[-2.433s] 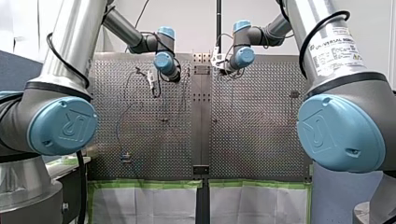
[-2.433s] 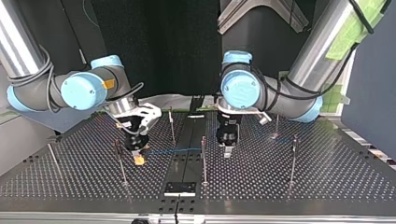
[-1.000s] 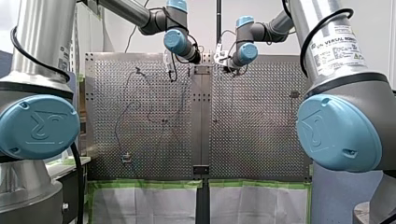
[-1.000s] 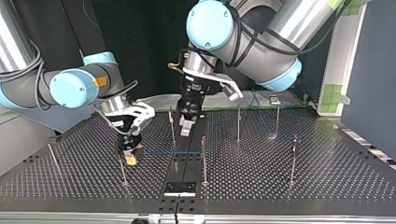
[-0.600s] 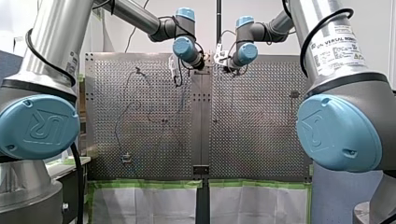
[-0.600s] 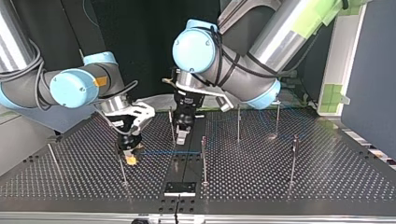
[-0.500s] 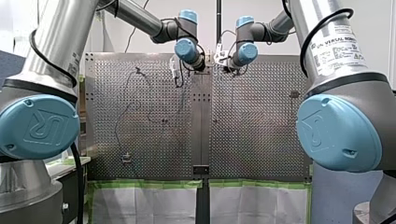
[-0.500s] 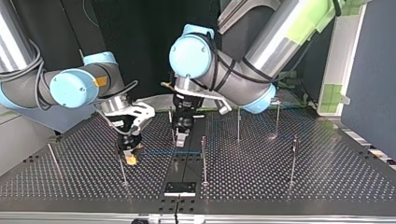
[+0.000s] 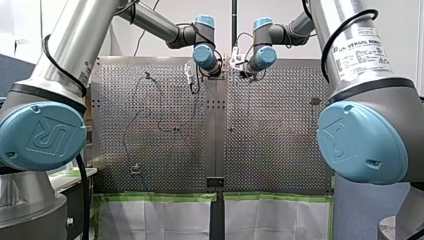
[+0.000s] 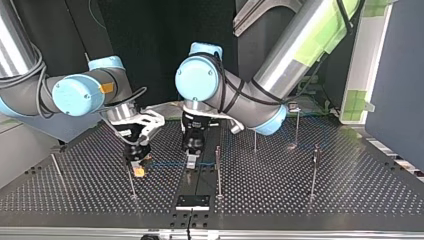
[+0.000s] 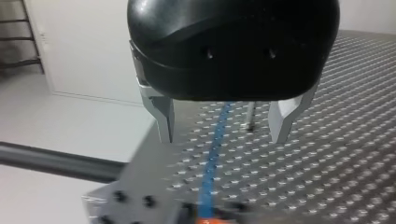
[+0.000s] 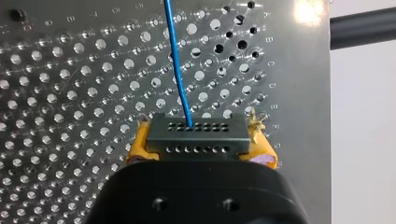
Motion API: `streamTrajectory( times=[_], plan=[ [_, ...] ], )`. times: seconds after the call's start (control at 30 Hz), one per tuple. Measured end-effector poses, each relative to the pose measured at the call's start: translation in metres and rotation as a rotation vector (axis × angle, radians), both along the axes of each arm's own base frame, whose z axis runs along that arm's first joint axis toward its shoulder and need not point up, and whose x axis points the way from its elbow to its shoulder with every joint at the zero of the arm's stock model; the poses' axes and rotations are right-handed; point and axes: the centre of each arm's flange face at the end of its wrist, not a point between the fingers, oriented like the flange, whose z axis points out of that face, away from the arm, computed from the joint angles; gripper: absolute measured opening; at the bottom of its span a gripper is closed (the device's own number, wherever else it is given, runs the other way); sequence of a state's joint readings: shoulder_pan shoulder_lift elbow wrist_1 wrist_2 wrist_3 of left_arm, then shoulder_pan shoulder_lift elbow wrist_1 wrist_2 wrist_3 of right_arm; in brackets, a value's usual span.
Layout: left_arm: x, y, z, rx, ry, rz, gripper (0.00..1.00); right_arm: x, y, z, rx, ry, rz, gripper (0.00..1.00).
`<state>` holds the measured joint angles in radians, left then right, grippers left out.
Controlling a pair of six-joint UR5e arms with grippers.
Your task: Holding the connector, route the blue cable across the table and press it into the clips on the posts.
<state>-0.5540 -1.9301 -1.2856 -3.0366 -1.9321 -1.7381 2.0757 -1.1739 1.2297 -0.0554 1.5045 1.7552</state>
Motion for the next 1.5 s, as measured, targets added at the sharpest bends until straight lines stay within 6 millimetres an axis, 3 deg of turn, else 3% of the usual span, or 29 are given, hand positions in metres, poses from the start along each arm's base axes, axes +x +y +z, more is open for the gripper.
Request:
streamTrajectory(
  times=[0.27,0.43,0.73,0.77,0.8,0.87,1.1,1.17,1.2,1.27,1.3,1.37,1.5],
  plan=[
    [0.023,-0.011,-0.026,0.017,0.027,0.016,1.00,-0.002,-0.002,0.000,-0.001,0.000,-0.001,0.00],
    [0.035,-0.014,-0.028,0.014,0.021,0.038,1.00,-0.004,-0.004,0.000,-0.001,-0.001,-0.005,0.00],
    [0.032,-0.013,-0.028,0.026,0.035,0.082,1.00,-0.008,-0.008,0.000,0.008,-0.017,0.013,0.00],
    [0.032,-0.013,-0.028,0.028,0.037,0.084,0.90,-0.008,-0.008,0.000,0.010,-0.018,0.014,0.00],
    [0.031,-0.013,-0.029,0.031,0.039,0.087,0.90,-0.009,-0.009,0.000,0.011,-0.019,0.017,0.00],
    [0.028,-0.014,-0.029,0.040,0.043,0.094,0.71,-0.008,-0.008,0.000,0.011,-0.020,0.022,0.00],
    [0.025,-0.018,-0.028,0.043,0.035,0.102,0.58,-0.003,-0.004,0.000,0.012,-0.021,0.035,0.00],
    [0.025,-0.018,-0.028,0.043,0.033,0.110,0.42,-0.002,-0.003,0.000,0.012,-0.021,0.037,0.00],
    [0.025,-0.018,-0.028,0.043,0.032,0.114,0.42,-0.002,-0.003,0.000,0.012,-0.021,0.039,0.00],
    [0.025,-0.017,-0.027,0.042,0.028,0.120,0.23,-0.001,-0.002,0.000,0.012,-0.021,0.040,0.00],
    [0.025,-0.017,-0.027,0.040,0.026,0.122,0.23,0.000,-0.002,0.000,0.012,-0.021,0.041,0.00],
    [0.025,-0.018,-0.027,0.038,0.023,0.124,0.00,0.000,-0.002,0.000,0.012,-0.021,0.041,0.00],
    [0.024,-0.018,-0.027,0.035,0.024,0.134,0.00,0.001,-0.001,0.000,0.013,-0.021,0.043,0.00]
  ],
)
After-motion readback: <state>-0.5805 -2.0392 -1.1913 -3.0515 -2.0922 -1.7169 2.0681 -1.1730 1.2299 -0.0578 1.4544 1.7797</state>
